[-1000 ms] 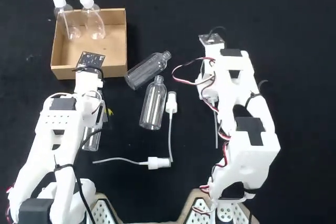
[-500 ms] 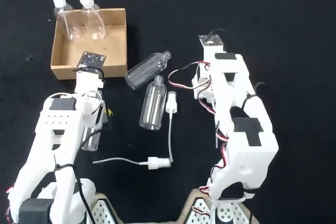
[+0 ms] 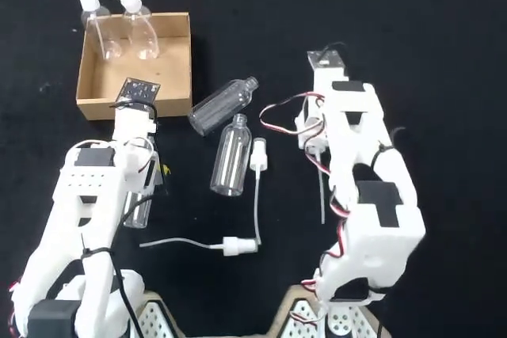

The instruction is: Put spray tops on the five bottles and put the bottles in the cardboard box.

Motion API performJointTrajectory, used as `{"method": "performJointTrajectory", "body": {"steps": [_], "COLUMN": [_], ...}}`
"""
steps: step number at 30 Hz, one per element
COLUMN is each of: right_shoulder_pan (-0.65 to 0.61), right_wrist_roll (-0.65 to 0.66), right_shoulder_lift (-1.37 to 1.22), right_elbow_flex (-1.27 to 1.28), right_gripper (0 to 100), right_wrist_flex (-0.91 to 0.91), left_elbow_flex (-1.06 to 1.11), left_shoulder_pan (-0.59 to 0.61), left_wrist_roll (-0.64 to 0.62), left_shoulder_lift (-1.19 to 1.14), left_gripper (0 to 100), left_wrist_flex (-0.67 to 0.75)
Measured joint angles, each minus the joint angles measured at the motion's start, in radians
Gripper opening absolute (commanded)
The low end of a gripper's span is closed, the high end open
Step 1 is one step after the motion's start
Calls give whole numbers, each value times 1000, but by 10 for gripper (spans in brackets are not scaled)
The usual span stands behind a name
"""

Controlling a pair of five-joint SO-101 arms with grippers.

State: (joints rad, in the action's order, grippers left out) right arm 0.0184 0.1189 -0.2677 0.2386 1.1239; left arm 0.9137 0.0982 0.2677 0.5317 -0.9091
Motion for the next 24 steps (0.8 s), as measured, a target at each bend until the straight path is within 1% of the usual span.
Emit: {"method": "performJointTrajectory", "body": {"steps": [6, 8, 11, 17, 21, 24], "right_shoulder_pan": [2, 2, 2, 2, 2, 2], "right_wrist_roll": [0, -6, -66, -215, -292, -354], "right_shoulder_lift": [183, 244, 327, 411, 417, 417], "right_elbow_flex": [-112, -149, -219, -381, -439, -473], "right_gripper": [54, 54, 54, 54, 54, 54], "right_wrist_flex": [153, 183, 215, 239, 239, 239], "left_elbow_flex": [0, 0, -17, -63, -63, -21], "left_shoulder_pan": [0, -21, -63, -127, -170, -192], "left_wrist_roll": [0, -2, -2, -48, -51, -55], "left_shoulder_lift": [0, 0, 0, 20, 137, 281], "left_gripper": [98, 98, 98, 98, 98, 98], "left_wrist_flex": [0, 0, 0, 0, 0, 0]}}
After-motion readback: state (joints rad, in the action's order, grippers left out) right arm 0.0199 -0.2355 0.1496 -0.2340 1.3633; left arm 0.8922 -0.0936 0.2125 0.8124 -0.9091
